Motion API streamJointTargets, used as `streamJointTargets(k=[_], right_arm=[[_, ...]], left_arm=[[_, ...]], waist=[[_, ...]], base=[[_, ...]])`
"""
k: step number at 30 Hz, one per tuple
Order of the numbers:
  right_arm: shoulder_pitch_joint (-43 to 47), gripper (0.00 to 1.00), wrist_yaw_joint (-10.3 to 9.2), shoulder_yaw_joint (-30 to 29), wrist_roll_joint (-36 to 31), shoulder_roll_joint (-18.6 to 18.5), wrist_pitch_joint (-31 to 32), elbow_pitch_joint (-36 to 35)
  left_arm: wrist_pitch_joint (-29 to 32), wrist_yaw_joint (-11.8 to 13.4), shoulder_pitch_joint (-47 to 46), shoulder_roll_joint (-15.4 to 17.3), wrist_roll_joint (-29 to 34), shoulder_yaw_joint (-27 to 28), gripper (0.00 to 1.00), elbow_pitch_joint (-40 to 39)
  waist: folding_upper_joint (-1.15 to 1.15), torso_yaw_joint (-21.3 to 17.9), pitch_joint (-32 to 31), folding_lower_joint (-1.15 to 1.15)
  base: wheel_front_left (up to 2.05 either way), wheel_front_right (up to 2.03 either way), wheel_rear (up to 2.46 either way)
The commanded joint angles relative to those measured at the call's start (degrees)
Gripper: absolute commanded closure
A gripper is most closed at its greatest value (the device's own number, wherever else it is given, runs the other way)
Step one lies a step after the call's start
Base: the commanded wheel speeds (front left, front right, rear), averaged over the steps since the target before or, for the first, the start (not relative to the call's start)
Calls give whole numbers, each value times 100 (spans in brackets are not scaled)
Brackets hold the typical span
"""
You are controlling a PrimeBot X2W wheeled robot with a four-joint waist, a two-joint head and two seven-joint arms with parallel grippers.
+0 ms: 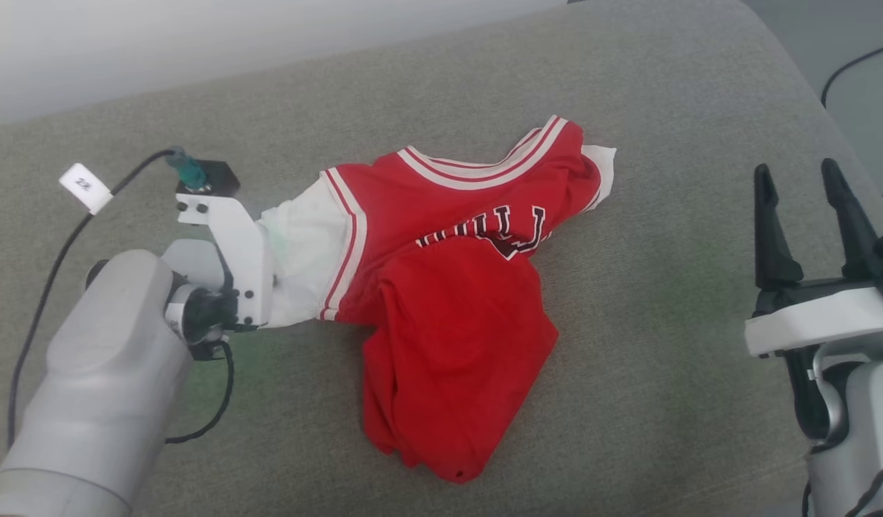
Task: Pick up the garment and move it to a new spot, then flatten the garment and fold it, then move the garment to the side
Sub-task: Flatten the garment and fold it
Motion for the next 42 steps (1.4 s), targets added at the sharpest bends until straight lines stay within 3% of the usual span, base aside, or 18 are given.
streamJointTargets(k=[1, 15, 27, 33, 35, 36, 42], right_arm=[[-7, 0, -6, -54, 14, -13, 16, -61], [378, 0, -3, -515, -29, -105, 222, -273], [630, 0, -3, -561, 9, -99, 556, -495], [684, 0, -3, -466, 79, -153, 680, -537], [677, 0, -3, -431, 90, -156, 699, -556], [675, 0, -3, -417, 96, -164, 710, -567], [604, 0, -3, -369, 110, -214, 754, -622]], left_arm=[[22, -36, 138, -75, 4, -99, 100, 197], [-744, -106, 314, 426, 31, 43, 100, -69], [-818, 435, 1331, 1032, -30, 261, 100, -919], [-830, 492, 1631, 1080, -164, 330, 100, -1212], [-829, 507, 1655, 1066, -208, 354, 26, -1309], [-824, 496, 1640, 1074, -215, 356, 0, -1383], [-482, 680, 1327, 1200, -229, 385, 0, -1902]], waist=[[0, 38, 10, 0], [0, 627, -176, 0], [0, 968, -351, 0], [0, 1034, -350, 0], [0, 1048, -348, 0], [0, 1053, -346, 0], [0, 1074, -322, 0]], base=[[0, 0, 0], [0, 0, 0], [0, 0, 0], [0, 0, 0], [0, 0, 0], [0, 0, 0], [0, 0, 0]])
